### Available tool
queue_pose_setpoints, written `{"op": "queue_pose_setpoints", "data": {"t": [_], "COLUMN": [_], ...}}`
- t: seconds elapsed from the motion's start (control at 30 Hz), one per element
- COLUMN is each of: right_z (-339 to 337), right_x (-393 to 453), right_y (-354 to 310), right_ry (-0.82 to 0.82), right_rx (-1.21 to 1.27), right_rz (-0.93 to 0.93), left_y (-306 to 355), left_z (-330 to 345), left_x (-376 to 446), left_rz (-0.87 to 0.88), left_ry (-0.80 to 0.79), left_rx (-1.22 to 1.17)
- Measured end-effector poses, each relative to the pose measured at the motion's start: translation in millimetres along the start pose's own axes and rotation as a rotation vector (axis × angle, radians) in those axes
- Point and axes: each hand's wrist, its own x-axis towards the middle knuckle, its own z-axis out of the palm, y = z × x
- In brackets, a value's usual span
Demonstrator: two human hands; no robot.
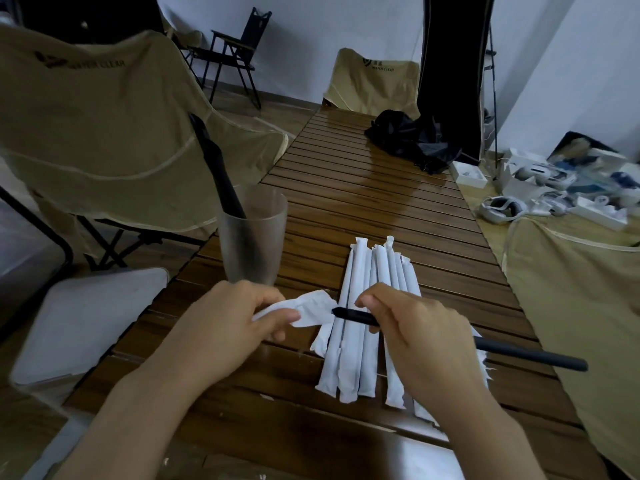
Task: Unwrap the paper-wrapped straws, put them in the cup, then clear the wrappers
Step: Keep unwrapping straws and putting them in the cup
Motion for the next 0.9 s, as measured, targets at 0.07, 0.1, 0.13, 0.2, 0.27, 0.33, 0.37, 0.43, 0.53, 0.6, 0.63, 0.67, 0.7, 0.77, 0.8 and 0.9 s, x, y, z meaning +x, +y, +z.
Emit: {"op": "queue_pose_setpoints", "data": {"t": [0.07, 0.1, 0.13, 0.2, 0.27, 0.33, 0.37, 0.43, 0.53, 0.6, 0.63, 0.67, 0.7, 0.77, 0.8, 0.9], "right_z": [-1, -1, -1, -1, 0, 1, 1, 2, -1, -3, -3, -3, -2, 0, 0, -1], "right_x": [1, 1, 3, 5, 5, 5, 6, 6, 8, 9, 9, 9, 8, 7, 7, 8], "right_y": [2, 1, 0, -1, 0, -1, -1, -4, -7, -10, -10, -11, -12, -14, -14, -15], "right_ry": [-0.004, -0.031, -0.085, -0.216, -0.259, -0.273, -0.284, -0.289, -0.281, -0.288, -0.292, -0.293, -0.292, -0.278, -0.274, -0.263], "right_rx": [-0.029, -0.027, 0.001, 0.096, 0.115, 0.107, 0.107, 0.114, 0.152, 0.169, 0.182, 0.202, 0.223, 0.25, 0.258, 0.301], "right_rz": [-0.013, -0.023, -0.022, -0.001, -0.007, -0.015, -0.016, -0.019, -0.019, -0.028, -0.034, -0.039, -0.044, -0.069, -0.08, -0.071], "left_y": [4, 7, 12, 20, 22, 22, 21, 21, 25, 27, 28, 29, 31, 32, 33, 34], "left_z": [8, 15, 23, 38, 49, 48, 44, 36, 27, 22, 20, 19, 17, 16, 15, 13], "left_x": [2, 3, 4, 5, 5, 6, 7, 9, 8, 4, 3, 2, 1, 0, -1, -1], "left_rz": [-0.043, -0.058, -0.074, -0.098, -0.089, -0.049, -0.023, 0.034, 0.073, 0.08, 0.088, 0.097, 0.104, 0.098, 0.092, 0.077], "left_ry": [0.0, -0.001, -0.013, -0.058, -0.085, -0.024, 0.024, 0.084, 0.053, 0.001, -0.011, -0.012, 0.0, 0.034, 0.047, 0.074], "left_rx": [0.011, 0.008, 0.005, -0.002, 0.015, 0.064, 0.042, -0.078, -0.176, -0.226, -0.252, -0.273, -0.288, -0.312, -0.321, -0.339]}}
